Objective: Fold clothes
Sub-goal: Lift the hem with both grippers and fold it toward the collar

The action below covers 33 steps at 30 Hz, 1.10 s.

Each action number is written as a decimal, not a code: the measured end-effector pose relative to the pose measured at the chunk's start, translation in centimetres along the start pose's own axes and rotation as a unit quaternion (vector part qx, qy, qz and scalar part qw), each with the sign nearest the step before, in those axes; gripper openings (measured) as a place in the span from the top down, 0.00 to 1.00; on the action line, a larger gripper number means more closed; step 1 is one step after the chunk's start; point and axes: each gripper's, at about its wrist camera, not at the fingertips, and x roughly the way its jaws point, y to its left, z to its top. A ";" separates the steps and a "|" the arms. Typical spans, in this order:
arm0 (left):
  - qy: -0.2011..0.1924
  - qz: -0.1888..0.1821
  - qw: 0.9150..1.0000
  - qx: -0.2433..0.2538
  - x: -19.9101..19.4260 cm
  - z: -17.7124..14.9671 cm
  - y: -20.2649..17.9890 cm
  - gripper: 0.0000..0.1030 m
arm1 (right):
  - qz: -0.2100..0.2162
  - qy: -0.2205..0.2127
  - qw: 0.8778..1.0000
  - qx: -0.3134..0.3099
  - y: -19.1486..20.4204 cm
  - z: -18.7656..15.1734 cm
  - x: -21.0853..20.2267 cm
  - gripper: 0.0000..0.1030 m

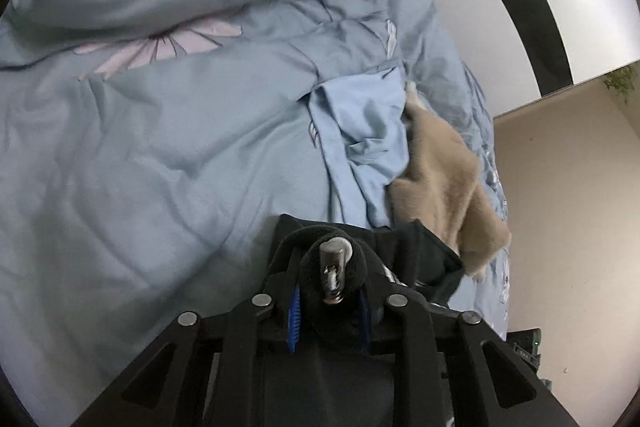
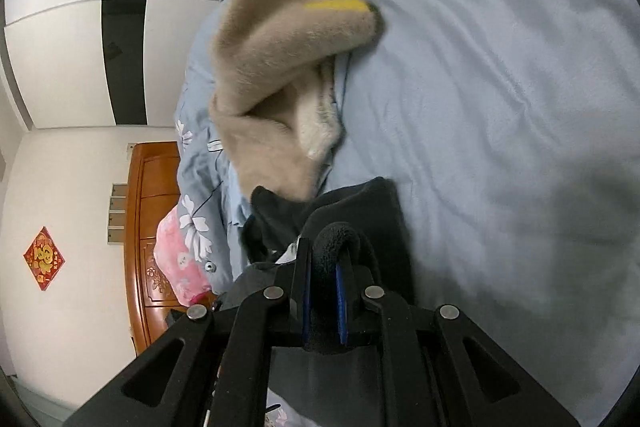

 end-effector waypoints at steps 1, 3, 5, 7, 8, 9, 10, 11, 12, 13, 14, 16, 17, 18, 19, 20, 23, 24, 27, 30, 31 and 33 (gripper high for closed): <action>0.000 -0.010 1.000 0.002 0.2 0.0 0.0 0.71 | 0.001 0.002 1.000 -0.002 -0.1 0.1 0.2 0.89; -0.005 -0.031 0.999 0.005 -0.2 -0.1 0.0 0.53 | 0.004 0.006 1.000 -0.012 0.1 0.2 0.0 0.88; -0.016 -0.062 0.998 0.007 -1.4 0.0 -0.2 0.41 | 0.013 0.006 1.000 -0.028 0.8 0.3 -0.5 0.81; -0.035 -0.091 0.995 0.012 -2.8 0.1 -0.4 0.33 | 0.026 0.004 0.999 -0.045 1.6 0.3 -1.4 0.73; -0.046 -0.095 0.994 0.019 -3.5 0.0 -0.5 0.28 | 0.032 -0.007 0.998 -0.054 2.0 0.4 -2.0 0.61; -0.056 -0.093 0.994 0.028 -4.1 0.0 -0.6 0.26 | 0.037 -0.022 0.997 -0.059 2.2 0.5 -2.9 0.56; -0.061 -0.083 0.994 0.038 -4.4 -0.1 -0.6 0.26 | 0.041 -0.037 0.996 -0.064 2.3 0.6 -3.8 0.53; -0.062 -0.062 0.995 0.053 -4.4 -0.3 -0.6 0.26 | 0.041 -0.050 0.996 -0.066 2.1 0.7 -4.6 0.53; -0.057 -0.035 0.995 0.072 -4.1 -0.6 -0.6 0.26 | 0.039 -0.062 0.995 -0.067 1.9 0.7 -5.3 0.53; -0.048 -0.011 0.995 0.087 -3.6 -0.9 -0.5 0.26 | 0.027 -0.067 0.995 -0.069 1.6 0.8 -5.5 0.53; -0.038 0.010 0.994 0.099 -3.0 -1.1 -0.3 0.26 | 0.013 -0.064 0.995 -0.071 1.1 0.7 -5.5 0.53; -0.015 0.038 0.993 0.111 -1.3 -1.5 0.2 0.26 | -0.015 -0.042 0.996 -0.071 0.3 0.3 -4.5 0.53; -0.006 0.043 0.993 0.114 -0.5 -1.6 0.3 0.26 | -0.027 -0.031 0.997 -0.072 -0.1 0.2 -3.9 0.53; 0.000 0.046 0.992 0.115 0.2 -1.8 0.4 0.26 | -0.032 -0.023 0.996 -0.076 -0.2 0.0 -3.2 0.53; 0.007 0.049 0.992 0.115 1.0 -2.0 0.6 0.26 | -0.035 -0.015 0.996 -0.079 -0.2 -0.1 -2.4 0.53; 0.012 0.047 0.993 0.112 1.6 -2.0 0.7 0.27 | -0.032 -0.010 0.996 -0.078 -0.3 -0.1 -1.8 0.53; 0.011 0.035 0.994 0.101 2.1 -1.9 0.9 0.37 | -0.028 -0.009 0.997 -0.067 -0.1 0.3 0.1 0.53; 0.011 0.031 0.994 0.101 2.0 -2.0 0.8 0.55 | -0.026 -0.009 0.998 -0.065 0.1 0.4 0.5 0.54; 0.012 0.043 0.991 0.129 1.5 -2.2 -0.3 0.82 | -0.019 -0.022 0.997 -0.078 1.4 0.2 0.8 0.74; 0.008 0.052 0.987 0.155 0.8 -2.4 -1.1 0.89 | -0.041 -0.036 0.992 -0.116 3.4 -0.3 0.8 0.90; -0.004 0.049 0.987 0.154 0.3 -2.3 -1.1 0.90 | -0.050 -0.037 0.990 -0.129 4.0 -0.4 0.5 0.90; -0.029 0.043 0.987 0.151 -0.8 -2.2 -1.2 0.91 | -0.049 -0.044 0.986 -0.155 5.5 -0.7 -0.3 0.91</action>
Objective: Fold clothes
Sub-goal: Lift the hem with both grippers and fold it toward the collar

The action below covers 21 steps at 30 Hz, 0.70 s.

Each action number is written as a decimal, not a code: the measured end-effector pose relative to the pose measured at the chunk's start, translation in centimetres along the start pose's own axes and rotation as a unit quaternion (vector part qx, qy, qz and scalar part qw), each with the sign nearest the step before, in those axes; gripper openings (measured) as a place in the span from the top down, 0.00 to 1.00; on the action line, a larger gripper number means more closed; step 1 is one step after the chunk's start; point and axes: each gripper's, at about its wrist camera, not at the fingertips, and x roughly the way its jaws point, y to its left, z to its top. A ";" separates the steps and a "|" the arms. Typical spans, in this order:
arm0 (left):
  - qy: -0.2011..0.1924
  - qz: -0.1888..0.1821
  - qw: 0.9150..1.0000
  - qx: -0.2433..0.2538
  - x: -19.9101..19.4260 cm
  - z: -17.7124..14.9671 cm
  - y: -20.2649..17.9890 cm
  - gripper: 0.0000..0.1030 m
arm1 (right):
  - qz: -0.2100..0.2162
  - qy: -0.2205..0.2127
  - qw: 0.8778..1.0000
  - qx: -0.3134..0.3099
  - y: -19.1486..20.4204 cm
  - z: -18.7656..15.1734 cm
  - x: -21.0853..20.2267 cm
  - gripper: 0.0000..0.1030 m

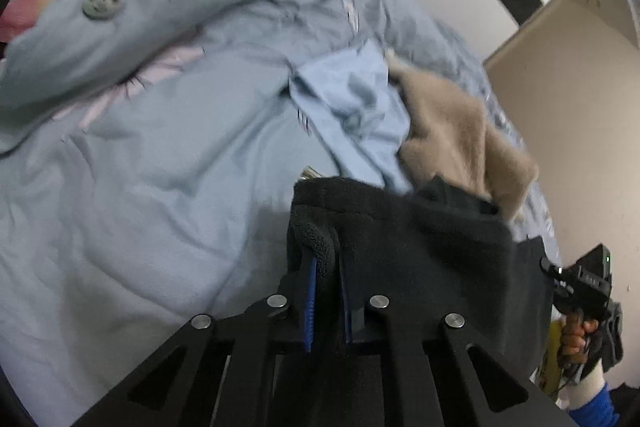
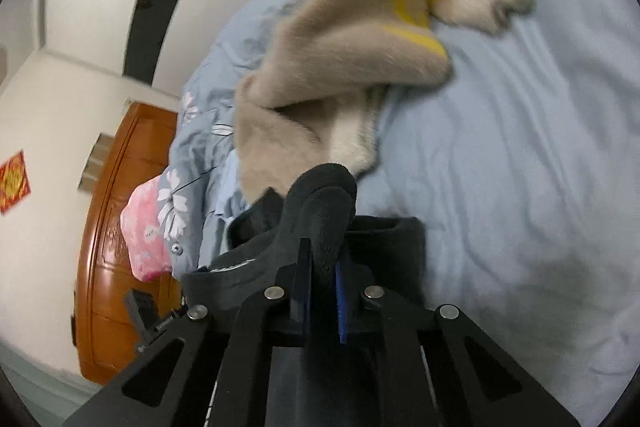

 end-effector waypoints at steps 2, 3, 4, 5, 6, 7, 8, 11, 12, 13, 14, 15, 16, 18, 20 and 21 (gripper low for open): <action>-0.036 -0.014 0.999 -0.006 -1.9 0.7 -0.1 0.91 | 0.015 -0.015 1.000 -0.018 1.2 0.4 -1.4 0.92; -0.055 -0.023 0.998 -0.006 -3.0 1.1 -0.3 0.91 | 0.025 -0.024 0.999 -0.029 1.9 0.7 -2.2 0.92; -0.070 -0.030 0.997 -0.003 -3.8 1.5 -0.5 0.91 | 0.036 -0.033 0.998 -0.041 2.6 0.9 -2.9 0.92; -0.084 -0.035 0.996 0.006 -4.8 1.8 -1.0 0.91 | 0.050 -0.045 0.996 -0.053 3.4 1.2 -3.8 0.92; -0.097 -0.034 0.995 0.015 -5.5 2.2 -1.5 0.91 | 0.064 -0.059 0.994 -0.060 3.9 1.6 -4.5 0.92; -0.110 -0.031 0.993 0.025 -5.9 2.6 -2.0 0.91 | 0.067 -0.072 0.993 -0.063 4.0 1.9 -4.9 0.92; -0.119 -0.026 0.992 0.033 -6.0 3.1 -2.4 0.91 | 0.065 -0.083 0.992 -0.064 3.9 2.2 -5.1 0.92; -0.094 0.010 0.995 0.017 -3.4 3.8 -1.0 0.91 | 0.003 -0.063 0.998 -0.021 0.8 3.1 -2.1 0.92; -0.074 0.023 0.997 0.006 -1.8 3.7 -0.1 0.91 | -0.018 -0.040 0.999 0.010 -1.1 3.0 -0.5 0.92; -0.055 0.037 0.998 -0.002 -0.3 3.5 0.7 0.91 | -0.028 -0.027 0.999 0.029 -2.4 2.7 0.6 0.92; -0.040 0.049 0.998 -0.005 0.8 3.2 1.2 0.91 | -0.035 -0.019 0.998 0.039 -3.2 2.4 1.3 0.92; -0.029 0.055 0.998 -0.007 1.7 2.9 1.6 0.91 | -0.040 -0.014 0.998 0.046 -4.0 2.0 1.8 0.92; -0.021 0.059 0.998 -0.010 2.3 2.7 1.9 0.91 | -0.039 -0.013 0.998 0.051 -4.6 1.8 2.0 0.92; -0.015 0.056 0.998 -0.016 2.8 2.6 2.5 0.91 | -0.039 -0.010 0.997 0.058 -5.5 1.6 2.3 0.92; -0.007 0.057 0.998 -0.015 3.2 2.9 2.7 0.91 | -0.045 -0.002 0.997 0.060 -5.9 1.7 2.6 0.92; -0.001 0.060 0.998 -0.011 3.5 3.0 2.7 0.91 | -0.048 0.001 0.997 0.060 -6.0 1.7 2.7 0.92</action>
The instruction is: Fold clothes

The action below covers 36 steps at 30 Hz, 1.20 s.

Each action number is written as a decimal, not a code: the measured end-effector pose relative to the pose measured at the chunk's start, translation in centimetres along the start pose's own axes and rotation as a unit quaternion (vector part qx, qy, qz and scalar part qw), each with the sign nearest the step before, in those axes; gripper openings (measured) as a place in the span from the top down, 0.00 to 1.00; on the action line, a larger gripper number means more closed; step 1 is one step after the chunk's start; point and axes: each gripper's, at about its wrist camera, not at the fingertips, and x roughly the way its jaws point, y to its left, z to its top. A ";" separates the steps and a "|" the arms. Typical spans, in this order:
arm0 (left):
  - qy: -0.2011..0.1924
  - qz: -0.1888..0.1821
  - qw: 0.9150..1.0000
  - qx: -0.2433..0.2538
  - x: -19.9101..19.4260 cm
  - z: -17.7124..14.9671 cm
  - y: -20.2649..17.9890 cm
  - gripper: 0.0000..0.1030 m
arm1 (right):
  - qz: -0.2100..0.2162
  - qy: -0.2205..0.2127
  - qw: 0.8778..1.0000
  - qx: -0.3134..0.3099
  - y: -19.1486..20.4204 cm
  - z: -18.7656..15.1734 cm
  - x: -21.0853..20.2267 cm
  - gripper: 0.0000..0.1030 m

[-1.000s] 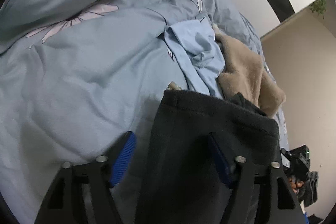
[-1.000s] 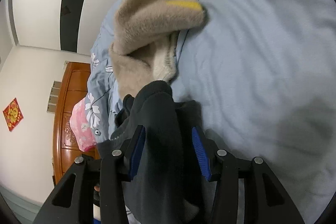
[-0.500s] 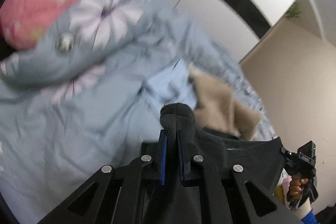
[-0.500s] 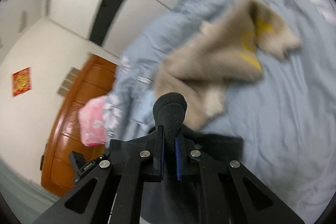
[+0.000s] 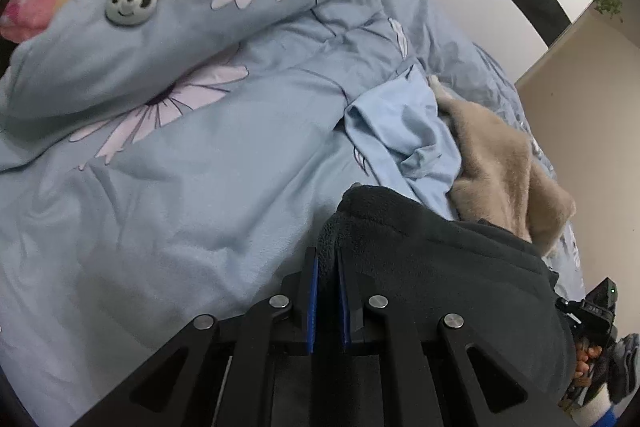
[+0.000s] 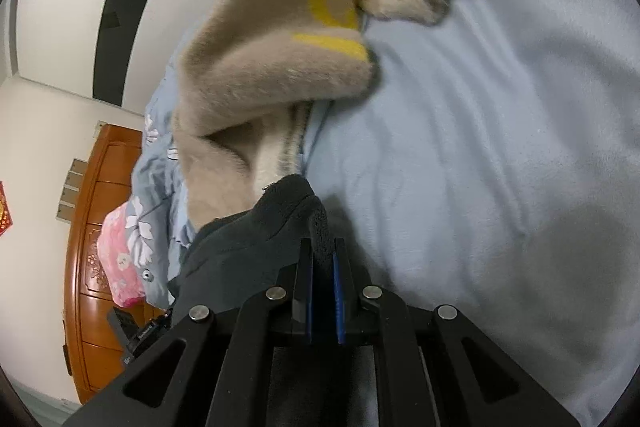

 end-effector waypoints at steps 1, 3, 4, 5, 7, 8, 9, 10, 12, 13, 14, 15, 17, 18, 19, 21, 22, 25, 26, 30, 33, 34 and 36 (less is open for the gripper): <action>0.006 0.003 1.000 0.004 0.3 0.1 -0.1 0.91 | -0.004 0.003 1.000 -0.001 0.1 0.0 0.2 0.92; 0.010 0.008 1.000 0.013 0.5 0.1 -0.5 0.91 | -0.013 0.007 1.000 -0.005 0.3 0.1 0.6 0.92; 0.008 0.008 1.000 0.017 0.4 0.1 -0.7 0.91 | -0.017 0.009 1.000 -0.007 0.4 0.1 0.7 0.92; 0.009 0.005 1.000 0.018 0.3 0.1 -0.9 0.90 | -0.022 0.011 1.000 -0.008 0.4 0.2 0.7 0.92; 0.011 0.001 1.000 0.013 -0.6 -0.1 -0.8 0.88 | -0.027 0.015 0.999 -0.014 0.7 0.2 0.6 0.91; 0.010 -0.004 1.000 0.009 -1.1 -0.1 -0.7 0.88 | -0.032 0.017 0.999 -0.018 0.9 0.2 0.4 0.91; 0.007 -0.009 1.000 0.005 -1.6 0.0 -0.7 0.88 | -0.036 0.019 0.999 -0.021 1.1 0.2 0.2 0.90; 0.005 -0.013 1.000 -0.001 -2.1 0.1 -0.7 0.87 | -0.040 0.018 0.999 -0.024 1.4 0.2 -0.1 0.90; 0.002 -0.016 1.000 -0.013 -3.1 0.2 -0.8 0.85 | -0.047 0.015 0.998 -0.031 1.9 0.2 -0.7 0.89; -0.002 -0.017 1.000 -0.017 -3.6 0.2 -0.9 0.84 | -0.053 0.009 0.998 -0.034 2.2 0.0 -1.3 0.88; -0.007 -0.017 1.000 -0.019 -4.4 0.0 -1.0 0.81 | -0.059 0.003 0.998 -0.037 2.4 -0.2 -1.9 0.86; -0.012 -0.018 0.999 -0.023 -5.1 -0.4 -1.0 0.71 | -0.062 -0.003 0.997 -0.039 2.4 -0.6 -2.8 0.83; -0.028 -0.023 0.999 -0.035 -6.8 -1.8 -0.9 0.54 | -0.057 -0.018 0.997 -0.042 2.4 -1.9 -4.5 0.66; -0.039 -0.026 0.998 -0.045 -7.7 -2.9 -0.7 0.47 | -0.050 -0.027 0.998 -0.041 2.3 -2.8 -5.4 0.62; -0.046 -0.030 0.997 -0.055 -8.5 -4.0 -0.5 0.45 | -0.041 -0.040 0.998 -0.034 1.8 -4.0 -6.6 0.54; -0.057 -0.034 0.994 -0.084 -9.8 -7.0 0.4 0.40 | -0.022 -0.059 0.998 -0.012 0.5 -6.8 -8.4 0.46; -0.059 -0.032 0.993 -0.099 -10.2 -8.4 0.8 0.38 | -0.016 -0.068 0.998 0.005 -0.5 -8.7 -9.2 0.41; -0.062 -0.035 0.986 -0.152 -11.0 -13.1 2.4 0.33 | 0.008 -0.079 0.996 0.047 -2.8 -13.4 -10.6 0.32; -0.063 -0.043 0.982 -0.172 -11.0 -14.4 2.8 0.29 | 0.016 -0.080 0.995 0.060 -3.3 -14.8 -10.8 0.27; -0.065 -0.073 0.971 -0.220 -10.2 -17.4 3.1 0.20 | 0.069 -0.075 0.990 0.102 -3.8 -18.0 -9.5 0.17; -0.060 -0.090 0.971 -0.215 -8.7 -16.7 1.7 0.18 | 0.096 -0.074 0.985 0.120 -2.8 -18.3 -7.2 0.17; -0.058 -0.095 0.971 -0.211 -8.1 -16.3 1.1 0.18 | 0.105 -0.073 0.984 0.125 -2.4 -18.3 -6.3 0.16; -0.055 -0.101 0.971 -0.210 -7.0 -15.5 0.4 0.17 | 0.111 -0.069 0.983 0.132 -1.5 -18.1 -4.6 0.16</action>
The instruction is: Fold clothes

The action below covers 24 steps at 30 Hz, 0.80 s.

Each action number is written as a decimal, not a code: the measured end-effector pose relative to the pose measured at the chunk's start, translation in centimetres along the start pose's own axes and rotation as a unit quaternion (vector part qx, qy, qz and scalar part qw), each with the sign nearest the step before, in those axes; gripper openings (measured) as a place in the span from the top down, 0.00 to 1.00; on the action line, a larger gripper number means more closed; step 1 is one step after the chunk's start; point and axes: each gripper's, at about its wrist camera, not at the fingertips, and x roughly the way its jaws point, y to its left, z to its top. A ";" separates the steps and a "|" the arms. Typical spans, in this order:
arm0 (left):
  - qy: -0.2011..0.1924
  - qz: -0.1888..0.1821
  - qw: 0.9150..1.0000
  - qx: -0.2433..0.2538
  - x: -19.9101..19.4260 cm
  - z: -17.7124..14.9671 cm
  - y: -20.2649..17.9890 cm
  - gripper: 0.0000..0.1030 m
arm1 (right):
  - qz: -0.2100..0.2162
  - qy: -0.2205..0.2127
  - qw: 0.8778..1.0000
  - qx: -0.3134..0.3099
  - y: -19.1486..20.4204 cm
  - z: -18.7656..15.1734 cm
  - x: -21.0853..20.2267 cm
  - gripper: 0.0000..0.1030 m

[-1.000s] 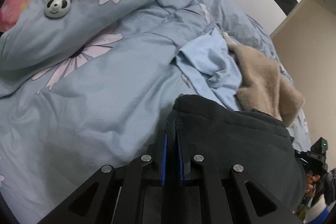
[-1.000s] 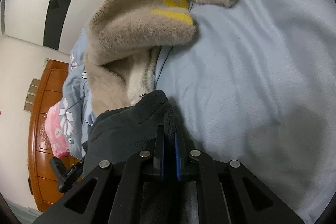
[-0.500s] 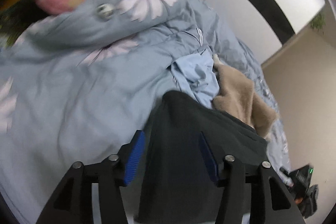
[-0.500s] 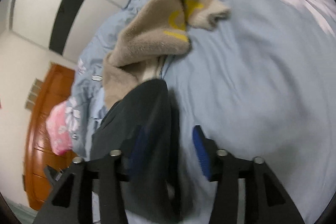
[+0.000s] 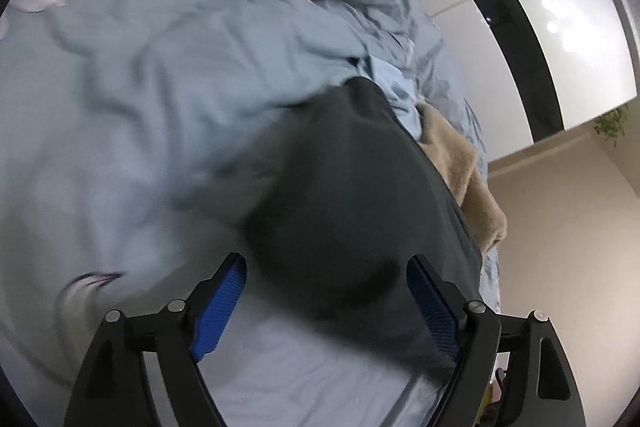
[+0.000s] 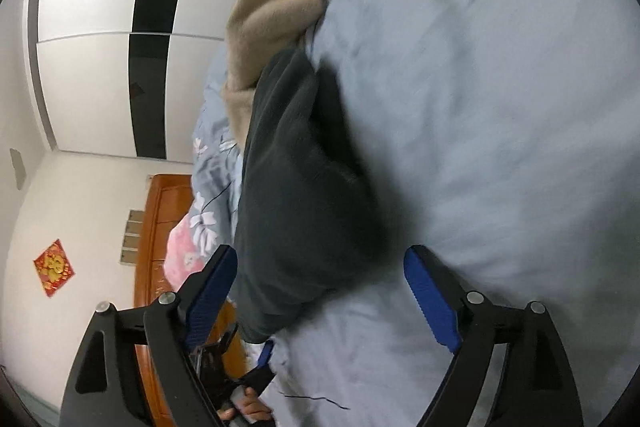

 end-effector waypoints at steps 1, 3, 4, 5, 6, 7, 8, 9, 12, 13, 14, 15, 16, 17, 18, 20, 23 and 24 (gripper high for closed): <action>0.001 -0.001 1.000 -0.005 0.7 0.1 -0.2 0.17 | -0.002 -0.005 1.000 0.004 0.1 -0.1 0.7 0.16; 0.001 -0.004 1.000 -0.018 1.9 0.4 -0.2 0.17 | 0.009 -0.017 1.000 0.020 0.2 -0.1 1.8 0.16; -0.002 -0.006 1.000 -0.024 2.4 0.5 -0.2 0.17 | 0.016 -0.027 0.999 0.028 0.3 0.1 2.3 0.16; -0.007 -0.007 1.000 -0.029 2.8 0.7 -0.2 0.17 | 0.022 -0.036 0.999 0.033 0.4 0.3 2.5 0.16; -0.012 -0.008 0.999 -0.033 3.1 1.0 -0.3 0.17 | 0.026 -0.046 0.998 0.038 0.5 0.5 2.8 0.16; -0.018 -0.008 0.999 -0.036 3.3 1.2 -0.3 0.17 | 0.028 -0.057 0.997 0.044 0.6 0.9 3.2 0.16; -0.024 -0.008 0.999 -0.040 3.4 1.5 -0.4 0.17 | 0.030 -0.065 0.996 0.052 0.6 1.3 3.4 0.14; -0.028 -0.008 0.999 -0.045 3.5 1.7 -0.4 0.17 | 0.032 -0.070 0.995 0.060 0.6 1.5 3.6 0.14; -0.040 -0.007 0.997 -0.062 3.7 2.1 -0.2 0.28 | 0.038 -0.084 0.992 0.086 0.2 2.3 3.6 0.18; -0.042 -0.005 0.997 -0.067 3.7 2.2 -0.2 0.31 | 0.033 -0.086 0.991 0.094 0.2 2.5 3.6 0.29; -0.042 -0.003 0.997 -0.068 3.6 2.2 -0.2 0.37 | 0.029 -0.086 0.991 0.099 0.1 2.7 3.6 0.37; -0.042 0.000 0.997 -0.066 3.4 2.3 -0.4 0.44 | 0.024 -0.085 0.991 0.104 0.0 2.9 3.6 0.39; -0.041 0.005 0.997 -0.063 3.3 2.4 -0.6 0.47 | 0.020 -0.081 0.991 0.107 0.3 3.1 3.7 0.43; -0.039 0.012 0.997 -0.059 3.1 2.5 -1.1 0.53 | 0.015 -0.078 0.991 0.110 0.6 3.4 3.7 0.47; -0.036 0.019 0.998 -0.055 2.9 2.6 -1.5 0.58 | 0.011 -0.074 0.991 0.111 0.9 3.6 3.7 0.48; -0.033 0.024 0.998 -0.048 2.0 2.8 -2.5 0.63 | 0.005 -0.067 0.993 0.094 2.1 4.1 3.0 0.54; -0.030 0.026 0.999 -0.033 0.1 2.7 -4.1 0.66 | 0.001 -0.060 0.996 0.065 4.4 4.4 1.3 0.56; -0.029 0.026 0.999 -0.025 -0.7 2.6 -4.6 0.67 | 0.000 -0.060 0.997 0.055 5.2 4.3 0.6 0.57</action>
